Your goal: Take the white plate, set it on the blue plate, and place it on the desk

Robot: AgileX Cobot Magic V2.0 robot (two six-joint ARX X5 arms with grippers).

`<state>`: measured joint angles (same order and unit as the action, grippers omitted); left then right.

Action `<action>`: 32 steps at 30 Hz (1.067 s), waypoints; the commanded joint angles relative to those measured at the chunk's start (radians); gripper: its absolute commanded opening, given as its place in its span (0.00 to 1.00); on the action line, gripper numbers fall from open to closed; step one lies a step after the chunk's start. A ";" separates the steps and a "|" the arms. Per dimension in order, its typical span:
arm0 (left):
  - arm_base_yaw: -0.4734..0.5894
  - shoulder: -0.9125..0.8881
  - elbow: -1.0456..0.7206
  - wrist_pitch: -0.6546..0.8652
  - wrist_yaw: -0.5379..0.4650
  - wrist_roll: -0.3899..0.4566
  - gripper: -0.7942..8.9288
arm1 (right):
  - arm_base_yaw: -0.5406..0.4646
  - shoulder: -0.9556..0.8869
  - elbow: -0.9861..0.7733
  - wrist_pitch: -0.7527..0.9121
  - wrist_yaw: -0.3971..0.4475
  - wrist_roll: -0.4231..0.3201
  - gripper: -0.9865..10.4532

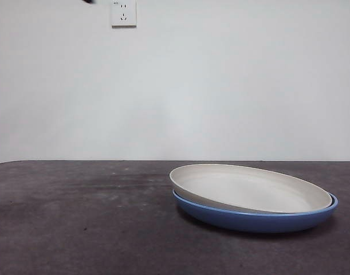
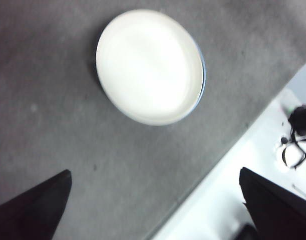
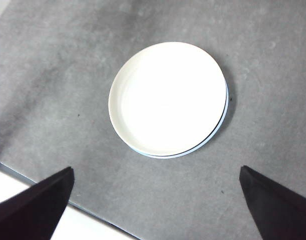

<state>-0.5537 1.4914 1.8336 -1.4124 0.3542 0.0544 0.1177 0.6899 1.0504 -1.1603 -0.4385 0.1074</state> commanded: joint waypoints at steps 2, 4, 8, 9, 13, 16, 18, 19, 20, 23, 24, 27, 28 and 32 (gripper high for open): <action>0.029 -0.182 -0.148 0.071 0.001 0.016 0.70 | 0.004 0.040 0.018 0.007 0.002 0.007 0.63; 0.051 -0.277 -0.226 0.109 0.001 0.017 0.70 | 0.004 0.066 0.018 0.008 0.002 0.006 0.63; 0.070 -0.439 -0.351 0.186 0.001 0.018 0.70 | 0.004 0.123 0.017 0.010 0.002 0.002 0.63; 0.070 -0.476 -0.380 0.203 0.001 0.019 0.70 | 0.004 0.139 0.017 0.012 0.002 -0.006 0.63; 0.070 -0.594 -0.480 0.237 0.001 0.020 0.70 | 0.004 0.203 0.016 0.017 0.001 -0.021 0.63; 0.070 -0.662 -0.541 0.246 0.002 0.049 0.70 | 0.004 0.250 0.016 0.038 0.000 -0.029 0.63; 0.069 -0.706 -0.580 0.264 0.003 0.061 0.70 | 0.004 0.280 0.015 0.058 -0.002 -0.030 0.63; 0.069 -0.729 -0.599 0.275 0.003 0.060 0.70 | 0.004 0.297 0.015 0.070 -0.002 -0.031 0.63; 0.069 -0.745 -0.612 0.281 0.005 0.057 0.70 | 0.004 0.312 0.015 0.083 -0.002 -0.031 0.63; 0.069 -0.792 -0.648 0.290 0.009 0.058 0.70 | 0.004 0.360 0.004 0.132 -0.003 -0.031 0.63; 0.069 -0.802 -0.656 0.290 0.009 0.058 0.70 | 0.004 0.378 -0.004 0.148 -0.004 -0.031 0.63; 0.069 -0.814 -0.661 0.290 0.009 0.057 0.70 | 0.004 0.433 -0.038 0.211 -0.007 -0.031 0.63; 0.069 -0.816 -0.661 0.291 0.009 0.057 0.70 | 0.004 0.452 -0.053 0.238 -0.007 -0.030 0.63; 0.069 -0.819 -0.661 0.291 0.009 0.058 0.70 | 0.004 0.548 -0.088 0.334 -0.006 -0.033 0.63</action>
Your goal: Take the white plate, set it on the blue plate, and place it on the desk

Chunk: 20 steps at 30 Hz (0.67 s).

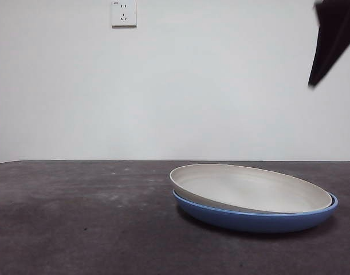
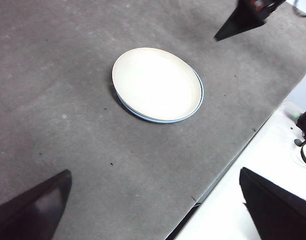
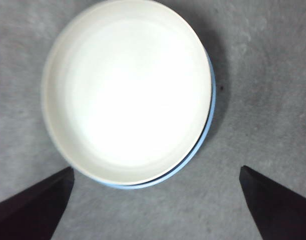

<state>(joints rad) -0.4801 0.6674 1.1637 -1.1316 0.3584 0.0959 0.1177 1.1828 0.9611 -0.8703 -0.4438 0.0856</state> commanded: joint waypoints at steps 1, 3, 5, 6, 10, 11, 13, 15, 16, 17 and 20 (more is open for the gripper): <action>-0.005 0.005 0.009 0.010 0.005 0.016 0.70 | 0.003 0.087 0.002 0.067 -0.002 -0.013 0.63; -0.005 0.005 0.009 0.010 0.005 0.016 0.70 | 0.003 0.145 0.002 0.108 -0.006 -0.013 0.63; -0.005 0.005 0.009 0.010 0.005 0.016 0.70 | 0.003 0.206 0.002 0.142 -0.019 -0.014 0.63; -0.005 0.005 0.009 0.010 0.005 0.016 0.70 | 0.003 0.233 0.002 0.157 -0.031 -0.015 0.63; -0.005 0.005 0.009 0.010 0.005 0.016 0.70 | 0.003 0.332 0.002 0.216 -0.076 -0.016 0.63; -0.005 0.005 0.009 0.010 0.005 0.016 0.70 | 0.003 0.351 0.002 0.235 -0.082 -0.016 0.63; -0.005 0.005 0.009 0.010 0.005 0.016 0.70 | 0.003 0.377 0.002 0.266 -0.083 -0.016 0.63; -0.005 0.005 0.009 0.010 0.005 0.016 0.70 | 0.003 0.393 0.002 0.293 -0.083 -0.015 0.63; -0.005 0.005 0.009 0.011 0.005 0.016 0.70 | 0.003 0.396 0.002 0.300 -0.082 -0.015 0.63; -0.005 0.005 0.009 0.010 0.005 0.016 0.70 | 0.003 0.399 0.002 0.309 -0.082 -0.015 0.63; -0.005 0.005 0.009 0.011 0.005 0.016 0.70 | 0.003 0.400 0.002 0.320 -0.083 -0.016 0.63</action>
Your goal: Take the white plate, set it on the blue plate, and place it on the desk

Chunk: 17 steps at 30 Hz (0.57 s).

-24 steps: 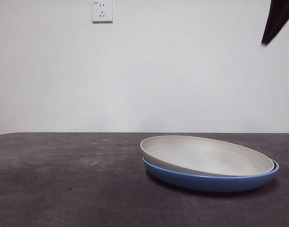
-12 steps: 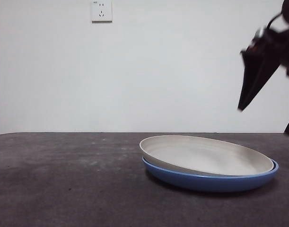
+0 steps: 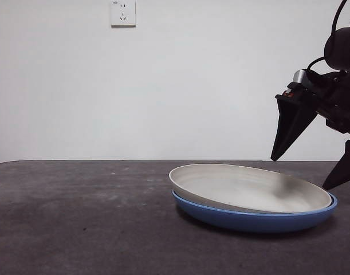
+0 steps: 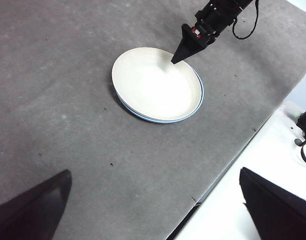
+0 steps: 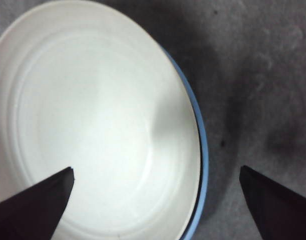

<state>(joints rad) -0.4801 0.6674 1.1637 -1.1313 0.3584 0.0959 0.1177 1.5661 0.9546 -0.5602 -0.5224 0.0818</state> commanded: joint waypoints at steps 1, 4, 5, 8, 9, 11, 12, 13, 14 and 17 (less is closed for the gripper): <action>-0.005 0.005 0.009 0.011 0.005 0.017 0.70 | 0.003 0.016 0.008 0.011 -0.004 -0.013 0.63; -0.005 0.005 0.009 0.011 0.005 0.016 0.70 | 0.003 0.018 0.008 0.011 -0.011 -0.018 0.63; -0.005 0.005 0.009 0.011 0.005 0.017 0.70 | 0.003 0.018 0.008 0.011 -0.013 -0.018 0.63; -0.005 0.005 0.009 0.010 0.005 0.016 0.70 | 0.004 0.029 0.008 0.011 -0.014 -0.018 0.63; -0.005 0.005 0.009 0.010 0.005 0.016 0.70 | 0.004 0.034 0.008 0.011 -0.014 -0.018 0.63; -0.005 0.005 0.009 0.010 0.005 0.016 0.70 | 0.004 0.045 0.008 0.011 -0.029 -0.018 0.63; -0.005 0.005 0.009 0.010 0.005 0.016 0.70 | 0.004 0.051 0.008 0.013 -0.036 -0.018 0.63; -0.005 0.005 0.009 0.010 0.005 0.016 0.70 | 0.004 0.058 0.008 0.014 -0.044 -0.018 0.63; -0.005 0.005 0.009 0.010 0.005 0.016 0.70 | 0.004 0.064 0.008 0.014 -0.051 -0.018 0.63; -0.005 0.005 0.009 0.010 0.005 0.016 0.70 | 0.005 0.084 0.008 0.017 -0.061 -0.018 0.60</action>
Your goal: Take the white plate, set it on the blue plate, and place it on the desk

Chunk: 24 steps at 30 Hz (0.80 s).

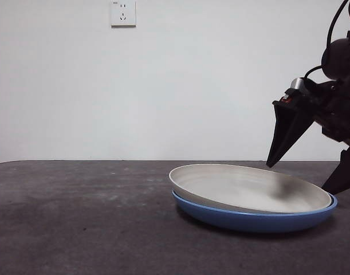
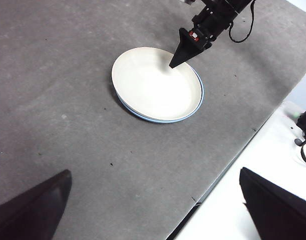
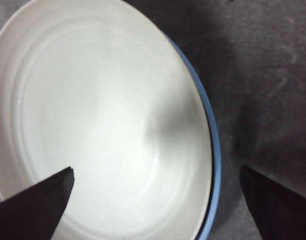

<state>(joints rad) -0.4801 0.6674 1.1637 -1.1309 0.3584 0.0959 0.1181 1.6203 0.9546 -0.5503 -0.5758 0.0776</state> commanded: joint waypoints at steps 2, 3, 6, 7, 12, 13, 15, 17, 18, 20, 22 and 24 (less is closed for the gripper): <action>-0.005 0.005 0.009 0.010 0.005 0.016 0.70 | 0.005 0.041 0.008 0.007 -0.008 -0.014 0.55; -0.005 0.005 0.009 0.010 0.005 0.016 0.70 | 0.005 0.045 0.008 0.008 -0.007 -0.013 0.53; -0.005 0.005 0.009 0.010 0.005 0.017 0.70 | 0.005 0.048 0.008 0.008 -0.001 -0.013 0.45; -0.005 0.005 0.009 0.010 0.005 0.016 0.70 | 0.005 0.048 0.008 0.008 0.004 -0.013 0.40; -0.005 0.005 0.009 0.010 0.005 0.017 0.70 | 0.005 0.048 0.008 0.003 0.031 -0.011 0.14; -0.005 0.005 0.009 0.010 0.005 0.017 0.70 | 0.005 0.048 0.008 0.003 0.034 -0.011 0.12; -0.005 0.005 0.009 0.010 0.005 0.017 0.70 | 0.005 0.048 0.008 0.003 0.035 -0.011 0.09; -0.005 0.005 0.009 0.010 0.005 0.018 0.70 | 0.005 0.048 0.008 0.004 0.035 -0.008 0.09; -0.005 0.005 0.009 0.010 0.005 0.018 0.70 | 0.004 0.048 0.008 0.006 0.035 -0.006 0.09; -0.005 0.005 0.009 0.010 0.005 0.018 0.70 | 0.003 0.045 0.014 0.001 0.034 0.001 0.09; -0.005 0.005 0.009 0.010 0.005 0.018 0.70 | 0.001 0.041 0.031 -0.021 0.034 0.011 0.09; -0.005 0.005 0.009 0.010 0.005 0.018 0.70 | 0.002 0.034 0.058 -0.055 0.033 0.013 0.09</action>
<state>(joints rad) -0.4801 0.6674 1.1637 -1.1309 0.3584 0.0959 0.1177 1.6508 0.9764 -0.6071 -0.5278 0.0807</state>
